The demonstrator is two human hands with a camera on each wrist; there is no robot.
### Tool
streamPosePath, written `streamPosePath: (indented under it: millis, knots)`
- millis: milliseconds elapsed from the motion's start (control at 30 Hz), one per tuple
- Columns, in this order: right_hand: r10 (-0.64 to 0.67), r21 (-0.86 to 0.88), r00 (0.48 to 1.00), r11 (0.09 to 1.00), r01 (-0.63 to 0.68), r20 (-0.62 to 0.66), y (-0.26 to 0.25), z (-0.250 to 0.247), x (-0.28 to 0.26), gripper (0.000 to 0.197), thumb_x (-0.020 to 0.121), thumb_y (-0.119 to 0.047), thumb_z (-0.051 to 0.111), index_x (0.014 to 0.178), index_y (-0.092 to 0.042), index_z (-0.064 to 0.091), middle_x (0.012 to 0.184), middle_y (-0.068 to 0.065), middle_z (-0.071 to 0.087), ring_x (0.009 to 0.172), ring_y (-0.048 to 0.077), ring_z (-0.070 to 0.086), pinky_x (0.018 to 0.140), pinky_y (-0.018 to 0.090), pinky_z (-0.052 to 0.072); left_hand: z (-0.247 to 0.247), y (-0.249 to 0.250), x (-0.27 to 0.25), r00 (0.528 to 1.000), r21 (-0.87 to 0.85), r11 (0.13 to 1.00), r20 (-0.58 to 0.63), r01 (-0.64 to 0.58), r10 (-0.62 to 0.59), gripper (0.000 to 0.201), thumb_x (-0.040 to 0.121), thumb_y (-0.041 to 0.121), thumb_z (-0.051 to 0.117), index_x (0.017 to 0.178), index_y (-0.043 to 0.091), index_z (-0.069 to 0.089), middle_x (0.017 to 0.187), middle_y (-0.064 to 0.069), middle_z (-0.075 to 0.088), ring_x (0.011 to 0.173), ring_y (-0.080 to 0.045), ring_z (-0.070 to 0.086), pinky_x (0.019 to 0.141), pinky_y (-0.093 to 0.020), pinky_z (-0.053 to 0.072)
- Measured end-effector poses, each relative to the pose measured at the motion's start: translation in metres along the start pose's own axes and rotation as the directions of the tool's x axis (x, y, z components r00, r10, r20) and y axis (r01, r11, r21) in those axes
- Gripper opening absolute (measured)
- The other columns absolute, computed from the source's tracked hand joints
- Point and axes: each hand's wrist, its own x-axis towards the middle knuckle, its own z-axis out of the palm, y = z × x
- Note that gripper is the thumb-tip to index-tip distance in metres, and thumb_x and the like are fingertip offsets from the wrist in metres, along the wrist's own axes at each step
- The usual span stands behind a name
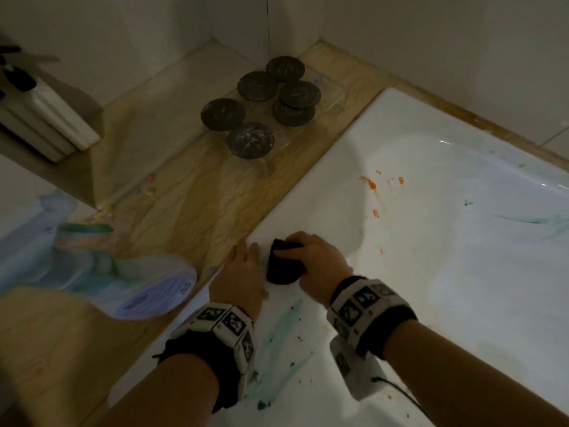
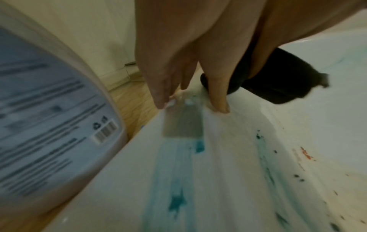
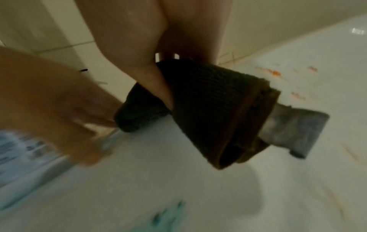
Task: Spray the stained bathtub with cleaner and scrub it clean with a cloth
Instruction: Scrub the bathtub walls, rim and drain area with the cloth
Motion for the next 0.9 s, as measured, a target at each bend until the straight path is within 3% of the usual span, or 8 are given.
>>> streamPosePath:
  millis: [133, 233, 367, 533, 633, 733, 833, 900]
  knots:
    - [0.171, 0.090, 0.968, 0.984, -0.157, -0.183, 0.010, -0.027, 0.033, 0.058, 0.088, -0.011, 0.047, 0.143, -0.028, 0.036, 0.147, 0.005, 0.032, 0.131, 0.030, 0.034, 0.109, 0.035, 0.031, 0.008, -0.020, -0.030, 0.995, -0.003, 0.995, 0.016, 0.098, -0.098, 0.100, 0.089, 0.039, 0.059, 0.148, 0.007, -0.015, 0.157, -0.011, -0.014, 0.146, -0.026, -0.004, 0.118, -0.034, 0.008]
    - [0.238, 0.016, 0.969, 0.971, -0.237, -0.073, 0.004, -0.021, 0.053, 0.063, 0.093, -0.014, 0.047, 0.148, -0.030, 0.019, 0.153, 0.003, 0.015, 0.134, 0.031, 0.023, 0.109, 0.042, 0.030, 0.019, -0.031, -0.050, 0.990, -0.016, 0.990, 0.024, 0.140, -0.140, 0.098, 0.089, 0.038, 0.060, 0.149, 0.006, -0.011, 0.157, -0.012, -0.010, 0.147, -0.026, -0.001, 0.118, -0.032, 0.010]
    - [0.025, -0.118, 0.996, 0.992, -0.035, -0.083, -0.010, 0.015, 0.030, 0.069, 0.088, -0.002, 0.045, 0.146, -0.034, 0.023, 0.154, -0.002, 0.016, 0.127, 0.029, 0.029, 0.103, 0.039, 0.035, 0.032, -0.043, -0.067, 0.989, -0.094, 0.986, 0.065, 0.136, -0.131, 0.093, 0.090, 0.034, 0.058, 0.150, 0.008, -0.009, 0.157, -0.010, -0.015, 0.147, -0.022, -0.003, 0.117, -0.028, 0.011]
    - [-0.194, 0.028, 0.976, 0.980, 0.198, -0.101, -0.025, 0.060, -0.027, 0.059, 0.080, 0.011, 0.053, 0.131, -0.019, 0.055, 0.141, 0.014, 0.044, 0.105, 0.042, 0.051, 0.091, 0.049, 0.048, 0.033, -0.051, -0.072, 0.993, -0.109, 0.989, 0.071, 0.105, -0.097, 0.098, 0.090, 0.037, 0.059, 0.148, 0.006, -0.013, 0.157, -0.009, -0.015, 0.147, -0.020, -0.003, 0.117, -0.026, 0.008]
    - [-0.103, 0.112, 0.985, 0.987, 0.118, -0.135, -0.028, 0.052, -0.028, 0.054, 0.086, 0.007, 0.046, 0.133, -0.020, 0.052, 0.145, 0.009, 0.040, 0.121, 0.036, 0.044, 0.105, 0.041, 0.037, 0.038, -0.058, -0.076, 0.989, -0.091, 0.988, 0.094, 0.125, -0.116, 0.107, 0.085, 0.042, 0.063, 0.148, 0.005, -0.014, 0.157, -0.010, -0.014, 0.147, -0.021, -0.005, 0.118, -0.030, 0.010]
    - [0.064, 0.190, 0.948, 0.982, -0.004, -0.312, -0.021, 0.028, -0.004, 0.056, 0.086, -0.001, 0.047, 0.138, -0.022, 0.045, 0.146, 0.009, 0.036, 0.129, 0.033, 0.038, 0.110, 0.036, 0.030, 0.049, -0.066, -0.084, 0.979, -0.143, 0.977, 0.152, 0.160, -0.138, 0.124, 0.074, 0.047, 0.072, 0.146, 0.004, -0.020, 0.155, -0.009, -0.021, 0.146, -0.021, -0.013, 0.119, -0.035, 0.012]
    - [0.209, 0.072, 0.964, 0.977, -0.200, -0.164, -0.020, 0.014, 0.023, 0.062, 0.089, -0.008, 0.046, 0.145, -0.030, 0.030, 0.151, 0.004, 0.021, 0.131, 0.030, 0.030, 0.108, 0.036, 0.032, 0.054, -0.071, -0.088, 0.976, -0.109, 0.986, 0.190, 0.126, -0.104, 0.134, 0.068, 0.047, 0.077, 0.143, 0.003, -0.025, 0.152, -0.012, -0.029, 0.144, -0.024, -0.019, 0.120, -0.036, 0.009]
    - [0.193, -0.042, 0.975, 0.979, -0.199, -0.110, -0.026, 0.012, 0.031, 0.063, 0.090, -0.008, 0.045, 0.145, -0.033, 0.027, 0.152, 0.002, 0.019, 0.127, 0.031, 0.030, 0.105, 0.039, 0.035, 0.052, -0.075, -0.088, 0.976, -0.078, 0.992, 0.201, 0.095, -0.078, 0.134, 0.068, 0.043, 0.079, 0.143, 0.003, -0.025, 0.151, -0.013, -0.030, 0.144, -0.025, -0.018, 0.120, -0.035, 0.010]
